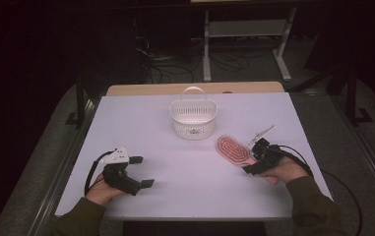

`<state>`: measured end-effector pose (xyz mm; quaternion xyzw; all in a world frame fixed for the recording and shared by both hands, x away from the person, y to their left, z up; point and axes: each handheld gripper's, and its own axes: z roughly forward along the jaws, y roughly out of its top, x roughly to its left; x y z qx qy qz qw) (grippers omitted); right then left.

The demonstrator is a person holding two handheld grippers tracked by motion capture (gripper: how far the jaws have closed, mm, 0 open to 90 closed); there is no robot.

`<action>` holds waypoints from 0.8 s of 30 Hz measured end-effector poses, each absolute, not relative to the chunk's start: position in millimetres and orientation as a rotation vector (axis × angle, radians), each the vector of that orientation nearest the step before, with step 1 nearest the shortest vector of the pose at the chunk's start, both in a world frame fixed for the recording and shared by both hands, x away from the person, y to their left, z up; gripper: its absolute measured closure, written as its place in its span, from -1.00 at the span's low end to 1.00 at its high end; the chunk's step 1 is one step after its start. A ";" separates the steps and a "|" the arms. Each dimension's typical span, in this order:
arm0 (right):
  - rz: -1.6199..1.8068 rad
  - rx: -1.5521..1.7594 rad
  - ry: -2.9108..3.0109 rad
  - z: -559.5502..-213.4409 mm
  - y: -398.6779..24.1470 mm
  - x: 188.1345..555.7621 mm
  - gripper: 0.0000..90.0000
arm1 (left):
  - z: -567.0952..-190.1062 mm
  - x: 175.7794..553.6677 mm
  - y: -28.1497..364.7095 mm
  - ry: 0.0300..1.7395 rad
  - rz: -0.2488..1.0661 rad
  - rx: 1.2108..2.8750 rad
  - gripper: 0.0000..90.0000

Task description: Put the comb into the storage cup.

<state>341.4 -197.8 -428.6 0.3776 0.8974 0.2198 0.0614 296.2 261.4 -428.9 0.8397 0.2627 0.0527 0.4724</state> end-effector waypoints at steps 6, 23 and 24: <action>0.653 1.164 2.706 -428.0 -198.0 342.6 -0.03 | -429.0 296.2 261.4 0.643 0.128 2.056 -0.99; 0.599 1.141 2.702 -428.5 -194.2 343.8 0.30 | -429.7 296.2 260.7 0.641 0.126 2.062 -0.99; 0.597 1.139 2.704 -428.4 -193.9 343.8 0.32 | -429.7 296.1 260.6 0.641 0.125 2.064 -0.99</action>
